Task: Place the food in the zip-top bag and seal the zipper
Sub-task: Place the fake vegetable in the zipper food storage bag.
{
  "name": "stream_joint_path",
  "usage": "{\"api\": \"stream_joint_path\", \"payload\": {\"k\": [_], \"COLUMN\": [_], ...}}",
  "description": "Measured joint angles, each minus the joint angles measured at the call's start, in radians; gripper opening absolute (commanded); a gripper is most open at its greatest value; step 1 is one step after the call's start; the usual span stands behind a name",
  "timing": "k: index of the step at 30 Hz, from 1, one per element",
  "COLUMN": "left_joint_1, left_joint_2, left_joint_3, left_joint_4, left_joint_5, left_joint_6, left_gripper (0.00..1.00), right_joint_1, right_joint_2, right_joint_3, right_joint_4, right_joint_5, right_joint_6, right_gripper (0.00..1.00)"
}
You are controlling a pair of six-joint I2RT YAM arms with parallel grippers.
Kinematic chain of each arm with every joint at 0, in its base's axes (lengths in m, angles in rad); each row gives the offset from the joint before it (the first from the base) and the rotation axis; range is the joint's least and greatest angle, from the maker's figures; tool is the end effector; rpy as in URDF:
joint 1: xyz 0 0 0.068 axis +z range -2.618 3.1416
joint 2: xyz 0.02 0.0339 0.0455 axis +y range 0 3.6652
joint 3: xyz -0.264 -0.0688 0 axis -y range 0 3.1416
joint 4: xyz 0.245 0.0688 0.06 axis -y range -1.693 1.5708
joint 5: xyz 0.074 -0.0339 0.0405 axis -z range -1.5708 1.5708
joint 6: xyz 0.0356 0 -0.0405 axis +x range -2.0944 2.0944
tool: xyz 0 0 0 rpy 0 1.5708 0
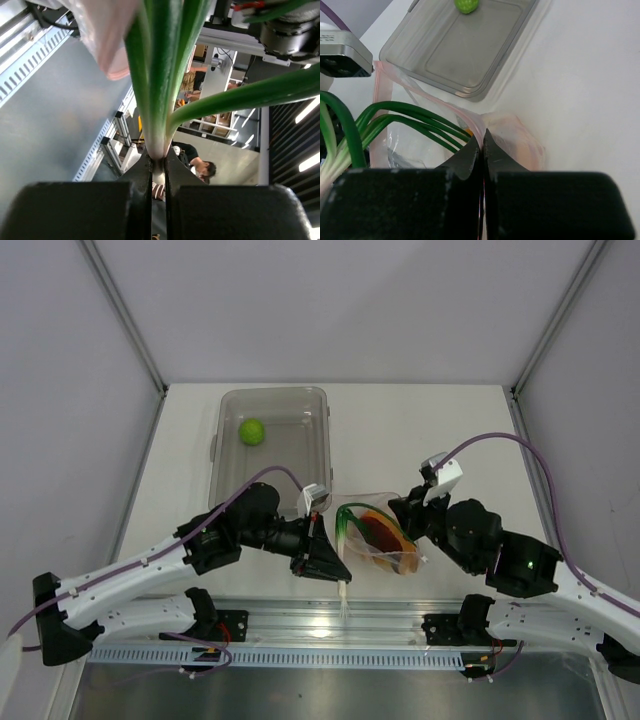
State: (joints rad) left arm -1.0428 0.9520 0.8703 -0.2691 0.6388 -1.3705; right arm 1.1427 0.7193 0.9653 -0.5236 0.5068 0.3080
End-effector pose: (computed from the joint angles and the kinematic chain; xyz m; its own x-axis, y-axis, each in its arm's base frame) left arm 0.0886 -0.1941 0.3331 -0.9905 0.1367 0.0140 0.0244 0.2752 -0.9611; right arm 0.0761 0.1252 0.3765 -0.2908 0.0012 -0.9568 -0.5388 0.8261 0.1648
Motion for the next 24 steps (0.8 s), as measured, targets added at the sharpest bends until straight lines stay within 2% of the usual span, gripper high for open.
{"api": "stream_joint_path", "payload": {"k": [5, 12, 24], "left_joint_1": [0.012, 0.012, 0.034], "left_joint_2": [0.002, 0.034, 0.101], "left_joint_3": [-0.008, -0.008, 0.033], "left_joint_4": [-0.054, -0.114, -0.391], "left_joint_5": [0.022, 0.047, 0.045], "left_joint_6": [-0.063, -0.066, 0.078], "left_gripper": [0.01, 0.01, 0.01], "right_joint_1": [0.0, 0.0, -0.002], "right_joint_2": [-0.001, -0.001, 0.0], "right_joint_3": [-0.002, -0.003, -0.031], "right_joint_4": [0.021, 0.039, 0.065], "right_joint_5": [0.001, 0.009, 0.016], "right_joint_6": [-0.044, -0.095, -0.135], "right_gripper": [0.0, 0.0, 0.0]}}
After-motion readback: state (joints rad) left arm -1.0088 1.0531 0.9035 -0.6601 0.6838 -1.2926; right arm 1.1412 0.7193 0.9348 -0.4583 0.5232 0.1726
